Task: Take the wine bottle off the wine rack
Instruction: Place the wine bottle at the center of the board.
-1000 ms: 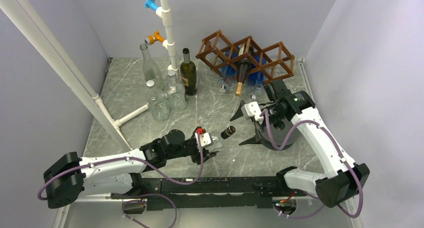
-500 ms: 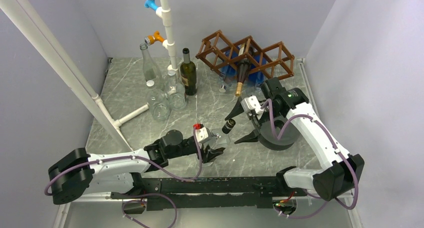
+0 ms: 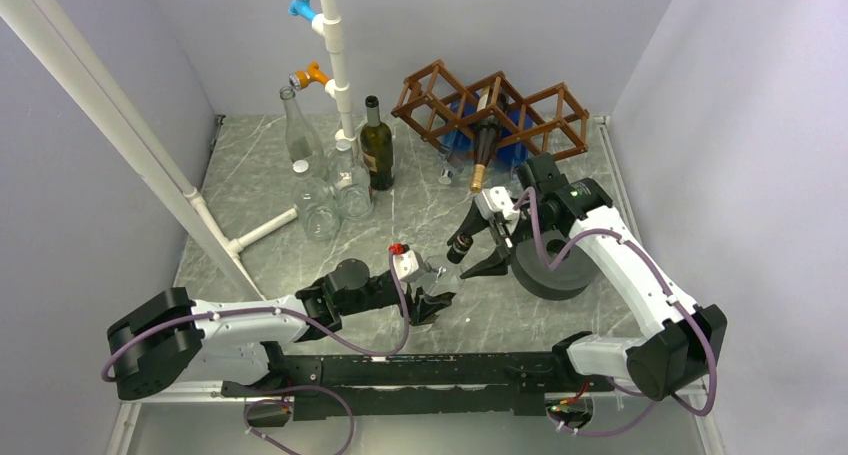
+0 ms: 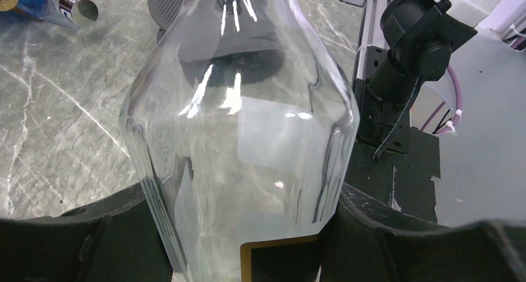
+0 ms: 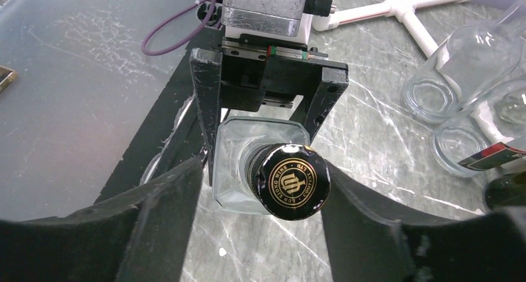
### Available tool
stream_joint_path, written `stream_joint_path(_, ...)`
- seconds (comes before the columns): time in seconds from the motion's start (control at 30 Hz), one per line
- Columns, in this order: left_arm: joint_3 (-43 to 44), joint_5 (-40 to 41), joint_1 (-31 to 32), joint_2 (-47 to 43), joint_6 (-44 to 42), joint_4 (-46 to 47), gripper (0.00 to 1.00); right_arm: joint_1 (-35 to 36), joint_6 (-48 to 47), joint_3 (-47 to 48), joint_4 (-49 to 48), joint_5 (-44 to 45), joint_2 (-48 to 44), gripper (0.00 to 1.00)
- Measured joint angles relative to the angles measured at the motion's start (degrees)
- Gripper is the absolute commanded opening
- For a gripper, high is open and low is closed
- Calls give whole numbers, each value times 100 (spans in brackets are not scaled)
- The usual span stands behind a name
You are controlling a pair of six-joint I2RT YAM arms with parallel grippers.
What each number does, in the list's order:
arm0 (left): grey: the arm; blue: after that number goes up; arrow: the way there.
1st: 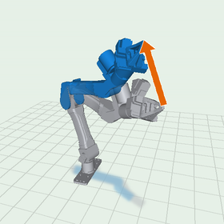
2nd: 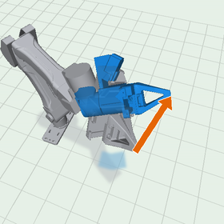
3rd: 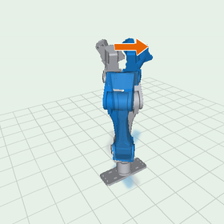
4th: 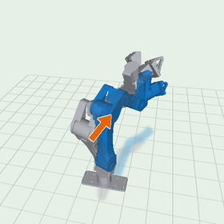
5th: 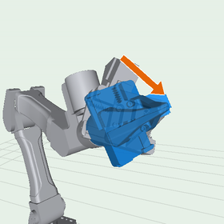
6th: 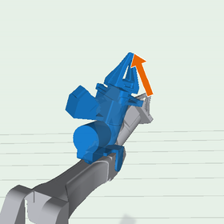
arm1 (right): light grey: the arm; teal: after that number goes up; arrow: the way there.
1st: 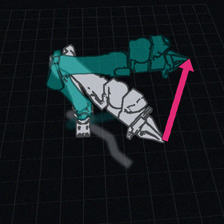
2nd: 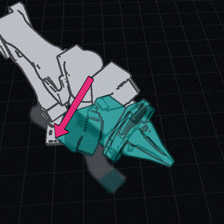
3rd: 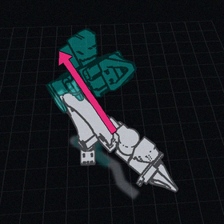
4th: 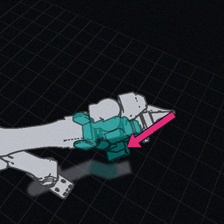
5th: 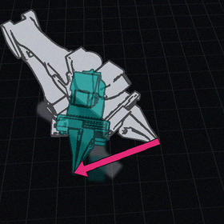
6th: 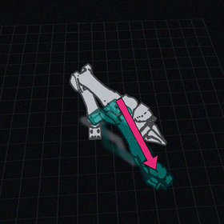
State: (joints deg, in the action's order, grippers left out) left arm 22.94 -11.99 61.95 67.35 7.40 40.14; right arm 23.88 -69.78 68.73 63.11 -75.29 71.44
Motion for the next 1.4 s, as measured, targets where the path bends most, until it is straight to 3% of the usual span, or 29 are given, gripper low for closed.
stream_joint_path(0.2,0,-22,2,87,48,149,0,22,208,-7,-184,-2,20,45)
stream_joint_path(0.5,-24,-127,13,142,-101,208,0,17,664,-39,-227,-74,46,6)
stream_joint_path(0.57,-24,-127,13,170,-92,240,10,15,684,-39,-227,-61,48,0)
stream_joint_path(0.83,-26,-149,28,201,-44,282,61,11,575,-31,-96,-39,48,0)
stream_joint_path(0.97,-50,-168,31,264,28,385,79,11,643,-28,-92,2,48,0)
stream_joint_path(1.1,-55,-66,11,243,317,890,89,42,669,-28,-111,269,46,0)
stream_joint_path(1.4,-76,107,-4,-50,424,1228,98,-190,708,-28,-63,577,-48,0)
